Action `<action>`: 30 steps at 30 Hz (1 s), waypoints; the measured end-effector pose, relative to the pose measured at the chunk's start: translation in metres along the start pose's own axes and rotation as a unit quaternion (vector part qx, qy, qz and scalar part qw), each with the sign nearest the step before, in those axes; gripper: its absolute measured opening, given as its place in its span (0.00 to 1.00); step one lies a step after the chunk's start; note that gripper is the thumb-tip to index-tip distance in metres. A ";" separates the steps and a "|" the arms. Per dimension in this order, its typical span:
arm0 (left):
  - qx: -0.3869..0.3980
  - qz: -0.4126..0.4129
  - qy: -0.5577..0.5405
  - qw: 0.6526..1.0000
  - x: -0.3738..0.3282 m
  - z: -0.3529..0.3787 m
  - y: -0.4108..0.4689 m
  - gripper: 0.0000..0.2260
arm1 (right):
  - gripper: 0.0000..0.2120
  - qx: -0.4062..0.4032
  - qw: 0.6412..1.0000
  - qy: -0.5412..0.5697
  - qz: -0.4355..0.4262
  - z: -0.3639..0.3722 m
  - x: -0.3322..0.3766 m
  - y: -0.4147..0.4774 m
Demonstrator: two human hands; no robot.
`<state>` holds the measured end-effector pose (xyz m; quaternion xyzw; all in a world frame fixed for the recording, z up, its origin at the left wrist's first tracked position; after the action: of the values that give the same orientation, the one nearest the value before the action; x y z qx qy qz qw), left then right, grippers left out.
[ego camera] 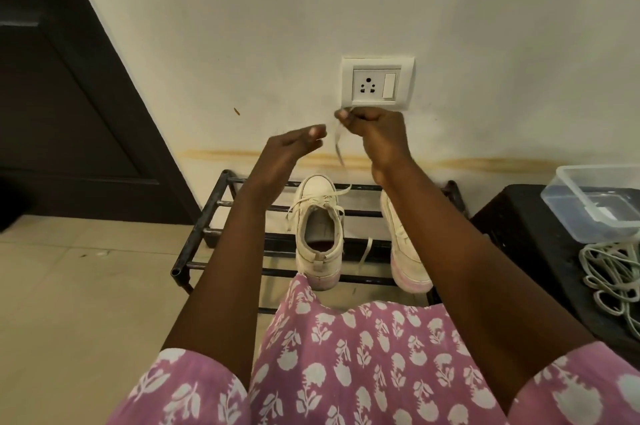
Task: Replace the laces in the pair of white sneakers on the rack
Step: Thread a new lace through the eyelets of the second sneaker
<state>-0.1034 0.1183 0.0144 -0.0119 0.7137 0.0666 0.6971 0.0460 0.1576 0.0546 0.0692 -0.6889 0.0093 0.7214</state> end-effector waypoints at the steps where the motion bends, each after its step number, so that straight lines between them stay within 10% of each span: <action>1: 0.009 0.018 -0.035 0.999 -0.009 0.005 0.001 0.15 | 0.13 0.022 1.000 0.011 0.001 0.009 0.000 -0.001; 8: -0.040 0.052 -0.020 0.998 -0.037 -0.013 0.004 0.06 | 0.12 0.102 0.994 0.032 0.022 0.036 0.006 -0.004; 14: -0.163 0.010 0.220 0.962 -0.032 -0.044 0.002 0.06 | 0.09 0.083 0.945 -0.315 0.031 0.014 -0.059 -0.008; 18: -0.104 -0.069 0.317 0.940 -0.002 -0.021 0.000 0.08 | 0.13 0.132 0.892 -0.428 0.059 0.019 -0.105 -0.026; 30: -0.033 -0.169 0.383 0.908 0.075 0.012 0.000 0.17 | 0.06 -0.003 0.969 -0.091 0.228 -0.017 -0.144 -0.029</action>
<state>-0.0936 0.1251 -0.0611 -0.1799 0.9106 -0.0383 0.3701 0.0588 0.1427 -0.0922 -0.0915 -0.7490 0.1656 0.6350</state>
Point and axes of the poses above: each hand's wrist, its own y-axis towards the middle knuckle, its own z-axis out of the palm, x = y × z, the point moved 7 cm from there along y, towards the middle knuckle
